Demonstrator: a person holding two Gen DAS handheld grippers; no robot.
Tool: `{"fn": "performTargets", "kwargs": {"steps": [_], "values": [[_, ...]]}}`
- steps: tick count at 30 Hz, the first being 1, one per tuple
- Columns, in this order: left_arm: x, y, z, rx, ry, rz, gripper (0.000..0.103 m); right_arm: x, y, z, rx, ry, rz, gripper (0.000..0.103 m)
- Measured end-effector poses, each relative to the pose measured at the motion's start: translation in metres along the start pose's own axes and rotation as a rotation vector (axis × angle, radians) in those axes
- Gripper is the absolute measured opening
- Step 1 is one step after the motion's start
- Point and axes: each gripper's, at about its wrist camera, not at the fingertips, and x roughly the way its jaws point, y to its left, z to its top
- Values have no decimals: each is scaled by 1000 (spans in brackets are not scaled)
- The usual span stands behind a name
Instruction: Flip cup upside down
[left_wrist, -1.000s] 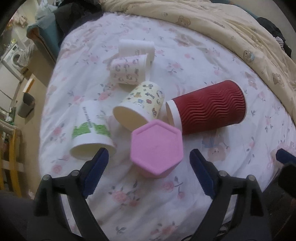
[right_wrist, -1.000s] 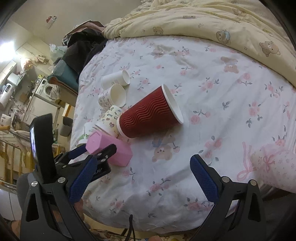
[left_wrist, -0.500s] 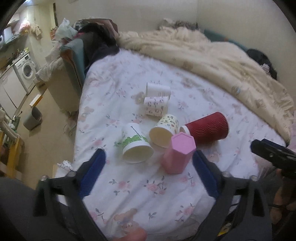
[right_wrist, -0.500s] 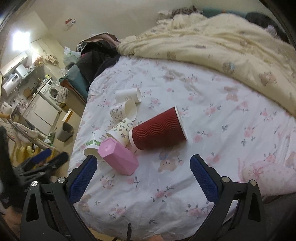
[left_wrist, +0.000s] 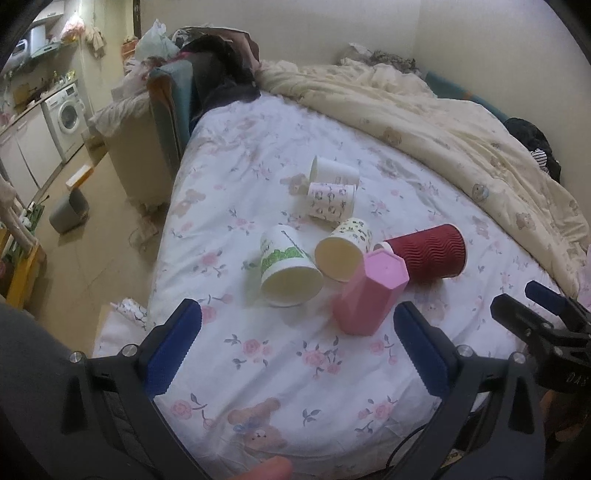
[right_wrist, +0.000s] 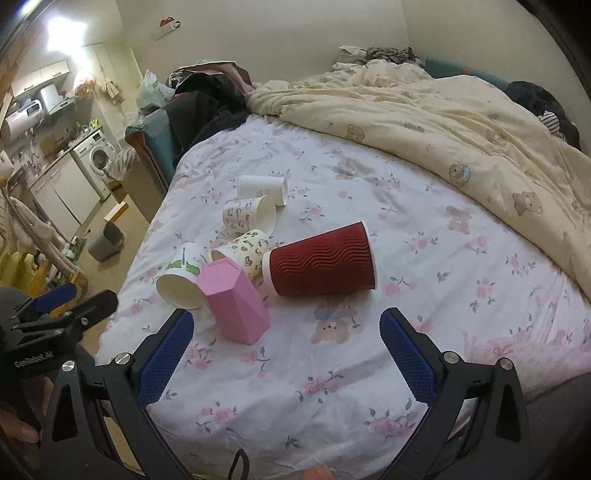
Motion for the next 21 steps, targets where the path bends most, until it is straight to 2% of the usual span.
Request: {"fn": "performTargets", "kwargs": {"steps": [21], "values": [[1,-2,1,-13,5,-25,103,8,1,-2,-6,22,-12,103]]}}
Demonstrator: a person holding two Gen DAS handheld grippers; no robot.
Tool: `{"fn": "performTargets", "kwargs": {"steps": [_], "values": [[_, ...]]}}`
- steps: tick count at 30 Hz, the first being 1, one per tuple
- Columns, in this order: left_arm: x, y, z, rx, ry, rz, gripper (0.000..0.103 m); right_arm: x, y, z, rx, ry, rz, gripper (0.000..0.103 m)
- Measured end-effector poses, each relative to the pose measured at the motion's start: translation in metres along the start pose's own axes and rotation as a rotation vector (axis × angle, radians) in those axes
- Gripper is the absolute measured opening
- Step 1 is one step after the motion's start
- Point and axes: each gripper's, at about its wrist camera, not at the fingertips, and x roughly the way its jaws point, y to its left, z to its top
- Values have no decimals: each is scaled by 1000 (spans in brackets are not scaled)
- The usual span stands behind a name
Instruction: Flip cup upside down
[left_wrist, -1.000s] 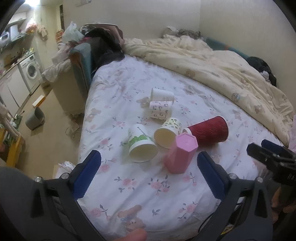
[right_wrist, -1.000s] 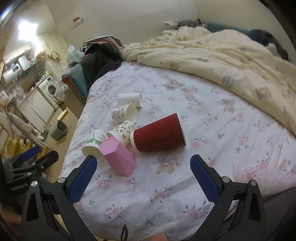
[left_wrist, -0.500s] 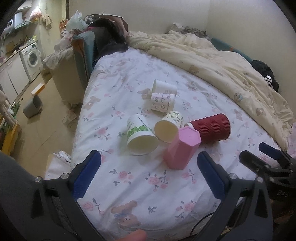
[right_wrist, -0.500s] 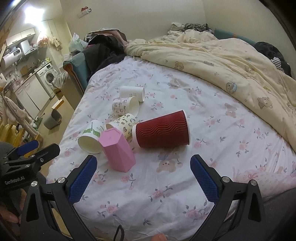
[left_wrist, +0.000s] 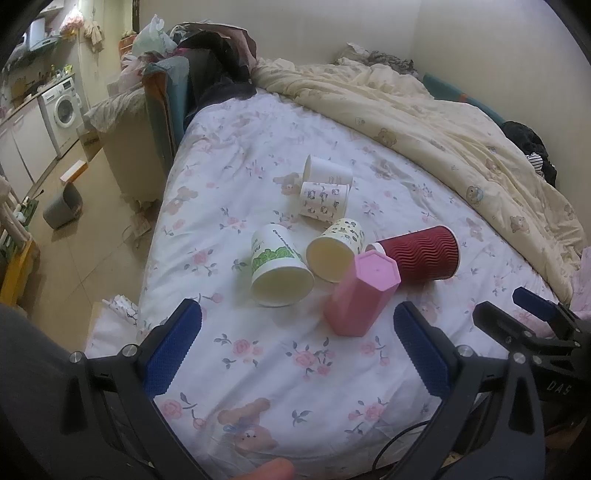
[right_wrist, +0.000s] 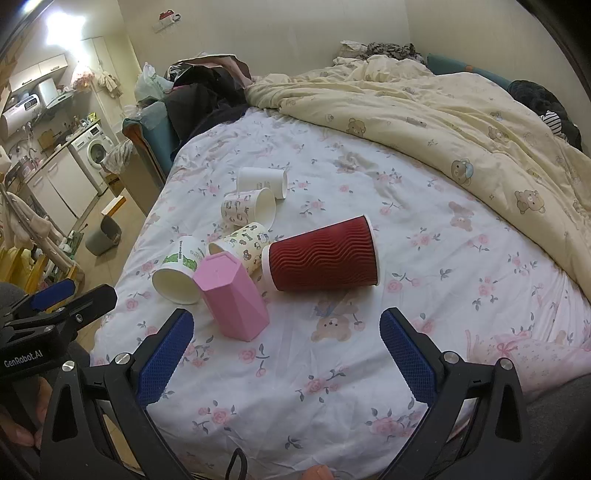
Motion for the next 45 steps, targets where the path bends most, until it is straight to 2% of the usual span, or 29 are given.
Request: {"fn": "performTargets", "kwargs": {"steps": [45], "values": [[2,-1,-2,-1,9,10,103,2,-3,-2,6,7,-3,103]]}}
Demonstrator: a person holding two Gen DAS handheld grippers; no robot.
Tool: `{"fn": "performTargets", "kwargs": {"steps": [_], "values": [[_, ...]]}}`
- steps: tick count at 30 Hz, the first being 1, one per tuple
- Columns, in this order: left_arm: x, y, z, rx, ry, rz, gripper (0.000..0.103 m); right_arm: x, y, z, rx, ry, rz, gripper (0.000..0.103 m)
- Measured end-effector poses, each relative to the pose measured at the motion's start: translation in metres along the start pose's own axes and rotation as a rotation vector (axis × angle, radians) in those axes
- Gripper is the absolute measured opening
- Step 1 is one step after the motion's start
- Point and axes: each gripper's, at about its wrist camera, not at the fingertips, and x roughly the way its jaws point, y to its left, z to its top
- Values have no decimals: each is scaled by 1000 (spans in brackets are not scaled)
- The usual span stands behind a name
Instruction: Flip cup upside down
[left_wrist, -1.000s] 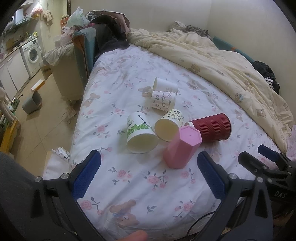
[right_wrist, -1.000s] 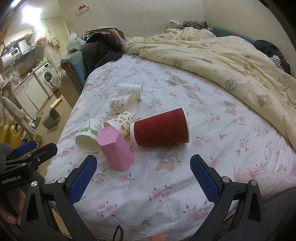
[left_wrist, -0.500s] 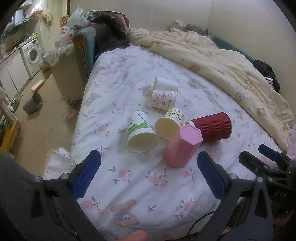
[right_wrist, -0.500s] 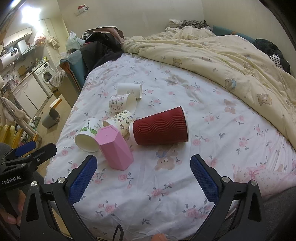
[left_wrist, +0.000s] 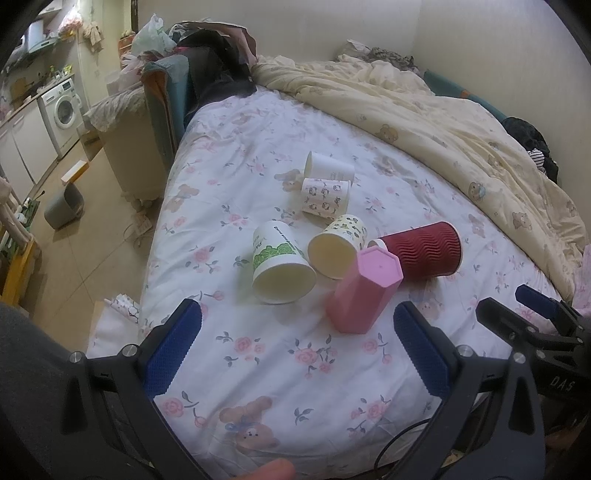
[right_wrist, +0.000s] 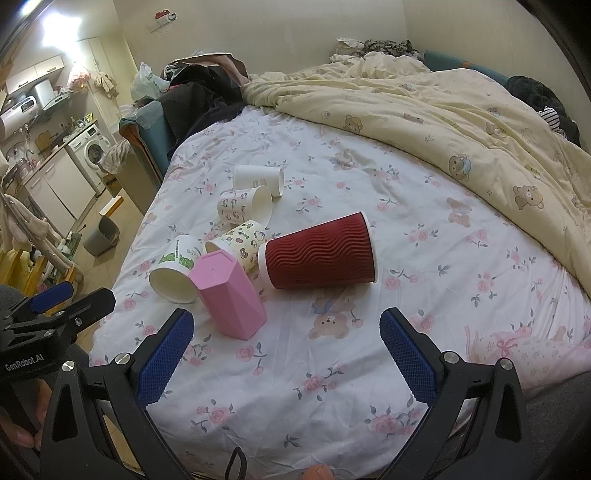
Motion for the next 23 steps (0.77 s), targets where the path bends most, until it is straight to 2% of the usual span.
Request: {"fn": "performTargets", "kwargs": {"steps": [23], "values": [[2,-1,-5,6,7,-2,103,2,0,-4,0,3,2,103]]}}
